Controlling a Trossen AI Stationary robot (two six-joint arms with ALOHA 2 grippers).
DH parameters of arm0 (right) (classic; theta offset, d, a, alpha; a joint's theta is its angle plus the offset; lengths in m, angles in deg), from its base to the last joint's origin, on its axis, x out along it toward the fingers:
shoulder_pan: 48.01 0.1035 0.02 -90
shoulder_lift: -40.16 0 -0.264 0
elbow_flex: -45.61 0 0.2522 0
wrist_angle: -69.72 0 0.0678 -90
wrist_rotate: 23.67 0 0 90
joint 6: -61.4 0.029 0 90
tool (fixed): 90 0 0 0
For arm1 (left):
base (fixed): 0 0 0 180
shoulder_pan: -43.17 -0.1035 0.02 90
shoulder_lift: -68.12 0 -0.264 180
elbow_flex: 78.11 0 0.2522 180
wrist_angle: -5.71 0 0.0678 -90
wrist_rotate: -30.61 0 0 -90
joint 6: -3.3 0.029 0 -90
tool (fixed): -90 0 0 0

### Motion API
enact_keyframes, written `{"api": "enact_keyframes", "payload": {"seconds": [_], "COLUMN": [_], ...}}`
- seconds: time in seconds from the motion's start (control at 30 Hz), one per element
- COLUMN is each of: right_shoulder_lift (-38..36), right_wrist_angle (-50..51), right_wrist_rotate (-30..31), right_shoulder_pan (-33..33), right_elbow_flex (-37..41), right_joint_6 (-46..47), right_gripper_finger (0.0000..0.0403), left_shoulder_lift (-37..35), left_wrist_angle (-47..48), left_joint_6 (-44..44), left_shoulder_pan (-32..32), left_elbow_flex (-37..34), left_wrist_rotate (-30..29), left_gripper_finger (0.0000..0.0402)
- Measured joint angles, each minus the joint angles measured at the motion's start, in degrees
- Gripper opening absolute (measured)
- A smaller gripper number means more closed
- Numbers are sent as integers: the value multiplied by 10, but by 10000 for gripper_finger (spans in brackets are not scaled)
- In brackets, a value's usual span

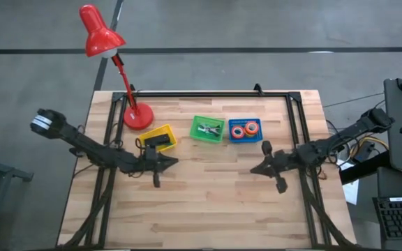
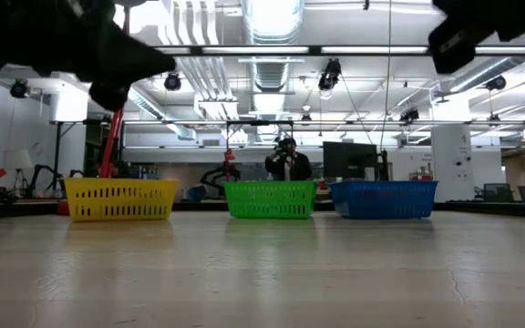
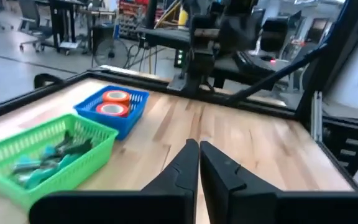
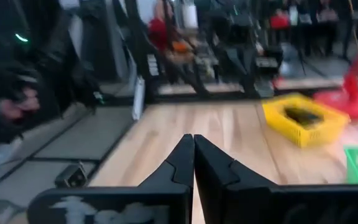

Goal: Pick and place Stapler, Stapler remover, tape
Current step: Return to Home Position

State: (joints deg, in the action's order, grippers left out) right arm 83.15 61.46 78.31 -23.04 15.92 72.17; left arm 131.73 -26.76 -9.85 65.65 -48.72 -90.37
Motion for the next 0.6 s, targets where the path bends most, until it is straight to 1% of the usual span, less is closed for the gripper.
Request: {"api": "enact_keyframes", "payload": {"seconds": [0.03, 0.13, 0.23, 0.3, 0.37, 0.43, 0.53, 0.6], "right_shoulder_lift": [-9, -42, -73, -88, -113, -135, -175, -206], "right_wrist_angle": [-23, -41, -33, -44, -33, -24, 26, 99], "right_wrist_rotate": [-2, -7, -10, -17, -20, -17, -16, -18], "right_shoulder_pan": [1, 3, 4, 4, 4, 1, 0, 0], "right_elbow_flex": [8, 31, 60, 70, 86, 92, 93, 85], "right_joint_6": [-5, -21, -26, -45, -58, -72, -78, -81], "right_gripper_finger": [8, 8, 8, 8, 8, 8, 8, 8], "left_shoulder_lift": [-4, -26, -40, -48, -64, -77, -109, -138], "left_wrist_angle": [-5, -46, -129, -185, -234, -233, -191, -144], "left_joint_6": [0, 16, 42, 64, 81, 85, 75, 73], "left_shoulder_pan": [0, 1, -3, -3, -3, -6, -11, -13], "left_elbow_flex": [-8, -45, -84, -113, -149, -150, -151, -151], "left_wrist_rotate": [-1, 14, 87, 136, 151, 149, 157, 160], "left_gripper_finger": [18, 20, 21, 19, 18, 19, 23, 23]}}
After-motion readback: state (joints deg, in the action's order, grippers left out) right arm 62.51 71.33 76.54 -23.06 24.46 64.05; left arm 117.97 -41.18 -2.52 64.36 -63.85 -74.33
